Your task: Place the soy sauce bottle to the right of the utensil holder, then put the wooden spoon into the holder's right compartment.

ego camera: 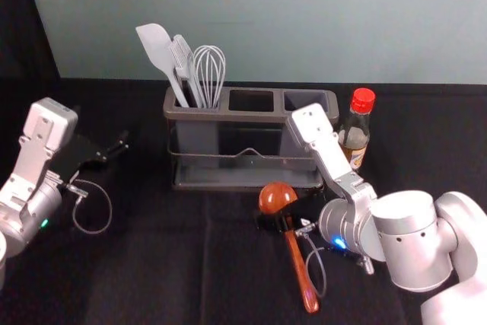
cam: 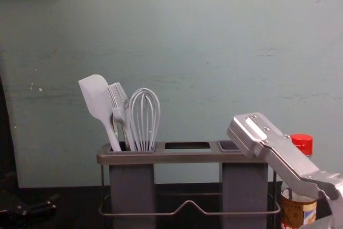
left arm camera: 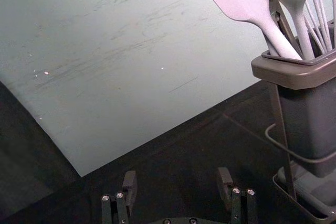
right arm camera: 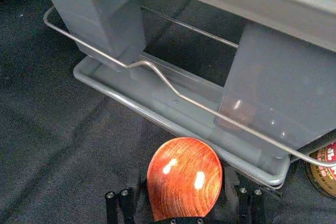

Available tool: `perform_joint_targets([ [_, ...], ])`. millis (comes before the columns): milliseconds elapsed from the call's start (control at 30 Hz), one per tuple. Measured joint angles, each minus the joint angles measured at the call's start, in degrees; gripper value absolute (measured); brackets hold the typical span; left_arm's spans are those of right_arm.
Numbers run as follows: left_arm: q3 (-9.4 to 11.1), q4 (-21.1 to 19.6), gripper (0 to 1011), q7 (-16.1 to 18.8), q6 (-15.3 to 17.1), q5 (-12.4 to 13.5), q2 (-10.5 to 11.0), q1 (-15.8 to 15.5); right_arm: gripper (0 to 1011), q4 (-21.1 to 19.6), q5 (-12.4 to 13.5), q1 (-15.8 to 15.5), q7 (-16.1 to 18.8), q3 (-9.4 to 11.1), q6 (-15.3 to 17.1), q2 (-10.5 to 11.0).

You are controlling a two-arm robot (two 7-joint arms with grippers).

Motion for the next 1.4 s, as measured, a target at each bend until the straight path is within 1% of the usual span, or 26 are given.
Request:
perform_joint_targets([
  [567, 0.0, 0.0, 1005, 0.0, 0.0, 0.0, 0.0, 0.0, 1002, 1.05, -1.83, 0.47, 1.03, 0.9, -0.71, -1.47],
  [1200, 0.0, 0.0, 1005, 0.0, 0.0, 0.0, 0.0, 0.0, 1000, 3.48, -4.12, 1.81, 2.34, 1.75, -1.66, -3.24],
  [1267, 0.0, 0.0, 1005, 0.0, 0.0, 0.0, 0.0, 0.0, 948, 3.61, -4.42, 1.82, 2.45, 1.87, -1.81, -3.39],
  [1300, 0.0, 0.0, 1005, 0.0, 0.0, 0.0, 0.0, 0.0, 948, 3.67, -4.52, 1.83, 2.48, 1.93, -1.83, -3.44],
  [1333, 0.0, 0.0, 1005, 0.0, 0.0, 0.0, 0.0, 0.0, 908, 3.82, -4.67, 1.87, 2.54, 2.05, -1.87, -3.54],
  [1400, 0.0, 0.0, 1005, 0.0, 0.0, 0.0, 0.0, 0.0, 877, 3.94, -4.85, 1.89, 2.63, 2.14, -1.91, -3.63],
])
